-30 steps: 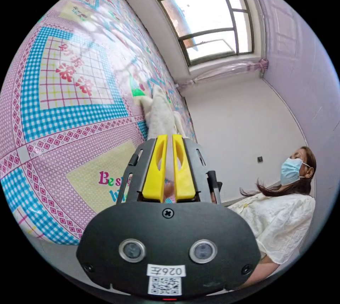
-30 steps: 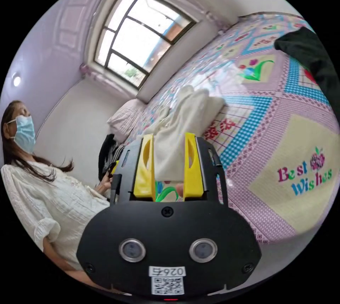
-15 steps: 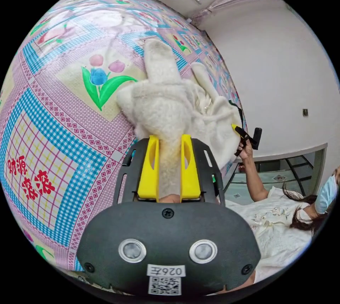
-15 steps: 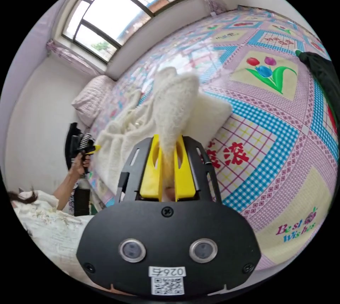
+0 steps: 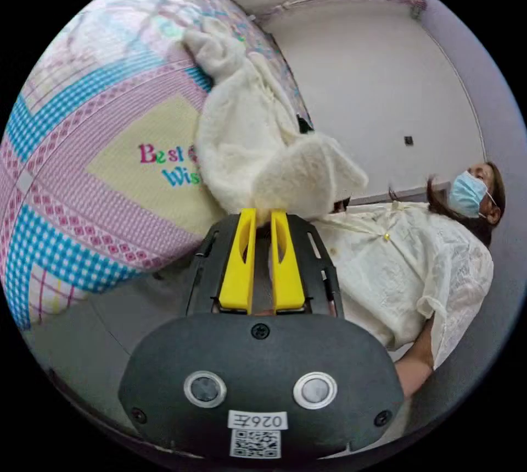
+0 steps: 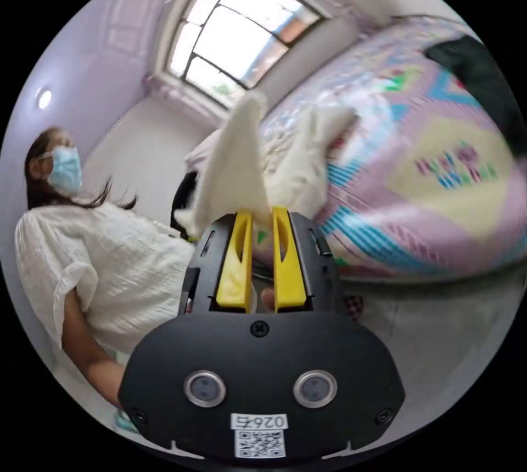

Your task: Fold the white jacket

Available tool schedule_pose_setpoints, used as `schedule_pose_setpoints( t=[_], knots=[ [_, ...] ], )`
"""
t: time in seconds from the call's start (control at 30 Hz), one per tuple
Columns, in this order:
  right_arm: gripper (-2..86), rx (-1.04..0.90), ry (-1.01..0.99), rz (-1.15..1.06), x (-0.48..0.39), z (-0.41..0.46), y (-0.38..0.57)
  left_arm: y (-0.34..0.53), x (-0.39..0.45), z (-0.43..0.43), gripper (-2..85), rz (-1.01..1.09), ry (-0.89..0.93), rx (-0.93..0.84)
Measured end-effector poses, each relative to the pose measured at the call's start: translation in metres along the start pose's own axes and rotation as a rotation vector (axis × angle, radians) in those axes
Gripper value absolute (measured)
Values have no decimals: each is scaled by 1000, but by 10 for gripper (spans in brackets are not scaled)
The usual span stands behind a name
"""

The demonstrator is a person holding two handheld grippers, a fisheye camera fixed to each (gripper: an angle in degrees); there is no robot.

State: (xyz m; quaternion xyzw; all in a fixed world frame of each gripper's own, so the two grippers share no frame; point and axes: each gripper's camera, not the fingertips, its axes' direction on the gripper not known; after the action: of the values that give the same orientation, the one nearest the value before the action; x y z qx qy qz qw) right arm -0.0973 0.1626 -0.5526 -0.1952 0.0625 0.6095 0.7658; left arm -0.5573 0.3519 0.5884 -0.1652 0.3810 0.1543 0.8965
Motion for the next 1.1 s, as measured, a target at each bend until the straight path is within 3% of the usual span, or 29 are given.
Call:
schedule_pose_setpoints(
  t=[0.07,0.13,0.23,0.33,0.43,0.6,0.7,0.87,0.97,1.03,1.1],
  knots=[
    [26,155,85,251,30,-47,51,24,-25,-19,-2,-113,99,114],
    [24,300,152,338,30,-77,77,37,-28,-47,-6,-133,171,354],
    [42,370,269,297,2,-83,66,8,3,-67,-1,-75,16,456],
    [66,278,325,188,-29,-38,8,-57,43,-58,55,34,-124,365],
    [81,186,355,59,-64,34,-58,-125,69,-35,129,97,-147,327],
    [93,110,381,-70,-104,150,-147,-225,94,8,234,115,-283,265],
    [100,78,405,-90,-111,209,-188,-279,102,35,255,105,-381,178],
    [127,-17,507,-111,-96,302,-238,-342,105,74,237,97,-524,16],
    [138,-89,567,-114,-77,349,-257,-364,105,90,173,98,-648,-57],
    [113,-184,611,-94,-61,380,-266,-374,108,93,121,124,-727,-114],
    [23,-254,708,-100,-52,399,-271,-380,108,85,77,146,-703,-146]
  ],
)
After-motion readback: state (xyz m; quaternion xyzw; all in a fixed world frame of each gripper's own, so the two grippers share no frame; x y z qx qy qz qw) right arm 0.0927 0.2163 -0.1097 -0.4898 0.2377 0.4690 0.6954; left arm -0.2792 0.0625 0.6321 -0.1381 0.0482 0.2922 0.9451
